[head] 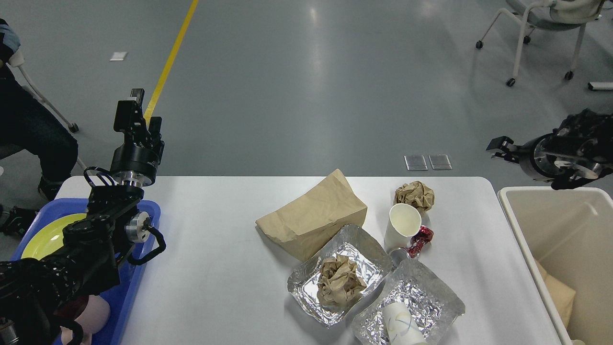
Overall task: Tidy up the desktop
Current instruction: 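Reach the right gripper to the white paper cup and grasp it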
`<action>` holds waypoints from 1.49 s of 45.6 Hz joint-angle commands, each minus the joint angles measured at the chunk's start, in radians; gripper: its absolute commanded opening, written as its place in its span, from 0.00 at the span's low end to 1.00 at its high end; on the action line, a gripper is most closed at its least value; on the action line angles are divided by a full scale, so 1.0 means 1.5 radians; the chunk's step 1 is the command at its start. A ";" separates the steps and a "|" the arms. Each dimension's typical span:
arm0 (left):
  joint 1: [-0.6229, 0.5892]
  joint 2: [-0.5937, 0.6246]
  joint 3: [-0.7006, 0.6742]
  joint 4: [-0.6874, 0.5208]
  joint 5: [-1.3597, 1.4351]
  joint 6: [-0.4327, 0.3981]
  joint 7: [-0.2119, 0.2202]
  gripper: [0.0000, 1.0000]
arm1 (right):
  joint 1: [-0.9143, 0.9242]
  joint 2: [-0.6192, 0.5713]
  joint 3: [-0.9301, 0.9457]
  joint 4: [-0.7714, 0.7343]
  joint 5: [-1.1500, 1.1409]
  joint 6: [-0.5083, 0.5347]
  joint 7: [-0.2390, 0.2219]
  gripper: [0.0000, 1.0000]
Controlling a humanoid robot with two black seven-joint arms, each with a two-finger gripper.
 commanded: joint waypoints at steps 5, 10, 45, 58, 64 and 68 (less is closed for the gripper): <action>0.000 0.000 0.000 0.000 0.000 0.000 0.000 0.97 | 0.141 0.055 0.013 0.020 0.002 0.263 0.005 1.00; 0.000 0.000 0.000 0.001 0.000 0.000 0.000 0.97 | 0.201 0.084 0.019 0.048 0.002 0.331 0.004 1.00; 0.000 0.000 0.000 0.000 0.000 0.000 0.000 0.97 | -0.040 0.194 0.022 0.010 0.000 0.134 -0.002 1.00; 0.000 0.000 0.000 0.001 0.000 0.000 0.000 0.97 | -0.095 0.201 0.022 -0.019 -0.001 0.093 -0.002 1.00; 0.000 0.000 0.000 0.001 0.000 0.000 0.000 0.97 | -0.124 0.213 0.022 -0.047 -0.002 0.077 -0.002 1.00; 0.000 0.000 0.000 0.001 0.000 0.000 0.000 0.97 | -0.140 0.218 0.022 -0.063 -0.002 0.075 -0.002 0.94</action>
